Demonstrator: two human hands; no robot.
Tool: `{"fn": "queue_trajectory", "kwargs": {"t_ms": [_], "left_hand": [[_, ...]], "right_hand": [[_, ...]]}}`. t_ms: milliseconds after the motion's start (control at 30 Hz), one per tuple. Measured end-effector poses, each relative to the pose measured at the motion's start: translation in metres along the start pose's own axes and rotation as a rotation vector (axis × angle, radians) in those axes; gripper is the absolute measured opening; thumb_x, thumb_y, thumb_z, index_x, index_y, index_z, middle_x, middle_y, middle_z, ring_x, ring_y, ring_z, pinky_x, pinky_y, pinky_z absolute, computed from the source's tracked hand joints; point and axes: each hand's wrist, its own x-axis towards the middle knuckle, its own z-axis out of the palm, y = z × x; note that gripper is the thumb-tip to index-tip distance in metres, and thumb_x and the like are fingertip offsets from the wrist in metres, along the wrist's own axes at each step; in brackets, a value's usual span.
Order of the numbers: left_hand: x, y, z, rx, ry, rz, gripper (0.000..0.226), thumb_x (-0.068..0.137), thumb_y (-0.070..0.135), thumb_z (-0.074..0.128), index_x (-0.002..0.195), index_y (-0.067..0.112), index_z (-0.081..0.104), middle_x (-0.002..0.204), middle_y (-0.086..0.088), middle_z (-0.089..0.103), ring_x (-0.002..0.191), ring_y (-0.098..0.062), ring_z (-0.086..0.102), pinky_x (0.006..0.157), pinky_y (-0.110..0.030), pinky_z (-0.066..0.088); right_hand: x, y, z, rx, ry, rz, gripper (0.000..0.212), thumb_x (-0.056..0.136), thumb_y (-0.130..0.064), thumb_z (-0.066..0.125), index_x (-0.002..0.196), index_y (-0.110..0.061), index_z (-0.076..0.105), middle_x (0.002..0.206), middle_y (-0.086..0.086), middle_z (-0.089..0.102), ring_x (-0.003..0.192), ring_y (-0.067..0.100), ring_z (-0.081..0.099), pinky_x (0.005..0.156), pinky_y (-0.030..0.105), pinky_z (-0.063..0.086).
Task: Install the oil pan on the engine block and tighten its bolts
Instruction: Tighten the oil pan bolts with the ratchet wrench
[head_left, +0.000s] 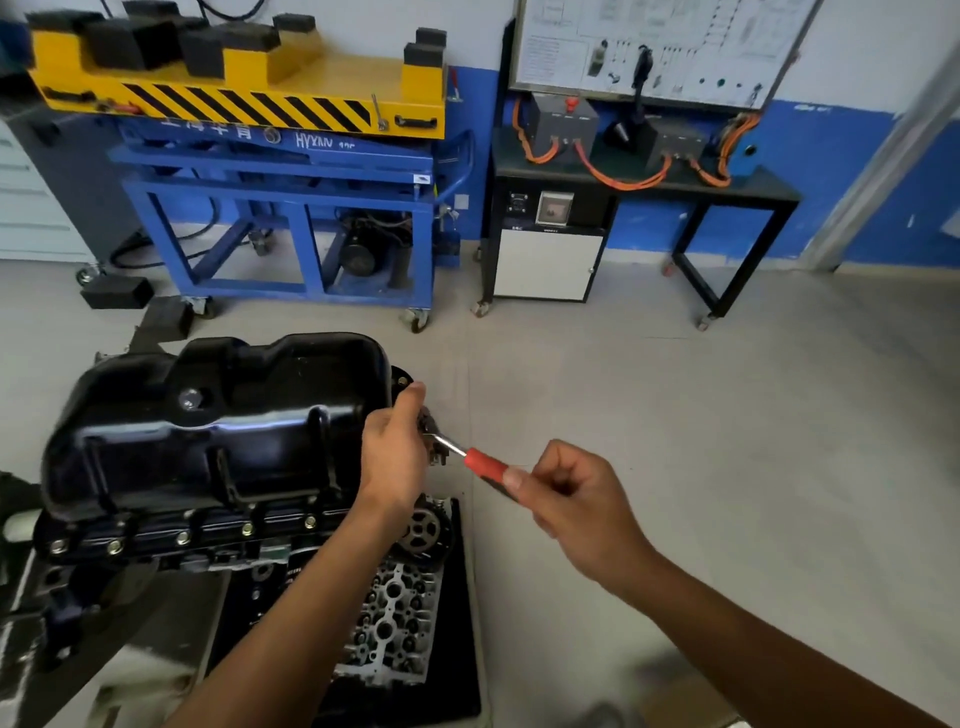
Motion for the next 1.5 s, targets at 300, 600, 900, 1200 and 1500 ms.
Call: {"fn": "queue_trajectory", "kwargs": {"t_ms": [300,600,900,1200,1500], "left_hand": [[-0.002,0.001,-0.001,0.025,0.039,-0.012,0.037,0.093,0.040,0.053,0.063,0.019,0.051,0.043,0.016,0.045,0.041,0.001,0.041,0.057,-0.032,0.036],[-0.010,0.008,-0.005,0.174,-0.180,0.016,0.050,0.085,0.058,0.044,0.053,0.020,0.034,0.051,0.001,0.032,0.053,-0.017,0.029,0.059,-0.036,0.030],[-0.011,0.008,-0.011,0.190,-0.299,0.033,0.062,0.085,0.066,0.043,0.048,0.019,0.028,0.052,-0.001,0.027,0.056,-0.024,0.023,0.057,-0.034,0.027],[-0.009,0.008,-0.019,0.048,-0.262,0.030,0.058,0.088,0.064,0.045,0.049,0.023,0.031,0.050,0.001,0.027,0.049,-0.016,0.024,0.053,-0.034,0.026],[-0.008,0.004,-0.005,0.018,-0.038,-0.030,0.066,0.098,0.056,0.042,0.039,0.027,0.046,0.045,0.010,0.038,0.044,-0.007,0.034,0.055,-0.033,0.030]], "right_hand": [[-0.009,-0.005,0.009,-0.054,-0.198,0.069,0.031,0.071,-0.050,0.077,0.060,-0.030,0.056,0.053,-0.007,0.049,0.047,0.011,0.042,0.049,0.025,0.036],[0.085,-0.016,-0.023,-0.127,0.123,0.116,0.014,0.085,-0.026,0.079,0.085,-0.014,0.071,0.054,-0.008,0.061,0.046,0.005,0.052,0.043,0.015,0.038],[0.165,-0.042,0.059,-0.244,-0.141,-0.021,0.018,0.095,-0.022,0.066,0.108,-0.011,0.073,0.086,0.004,0.069,0.063,0.008,0.063,0.059,0.019,0.052],[0.149,-0.033,0.023,-0.182,-0.113,0.006,0.007,0.096,-0.022,0.065,0.093,-0.018,0.069,0.073,0.002,0.064,0.053,0.006,0.056,0.050,0.019,0.042],[0.041,-0.006,-0.032,-0.020,-0.067,0.023,0.030,0.083,-0.028,0.077,0.062,-0.031,0.056,0.052,0.003,0.056,0.048,0.017,0.046,0.047,0.024,0.035]]}}
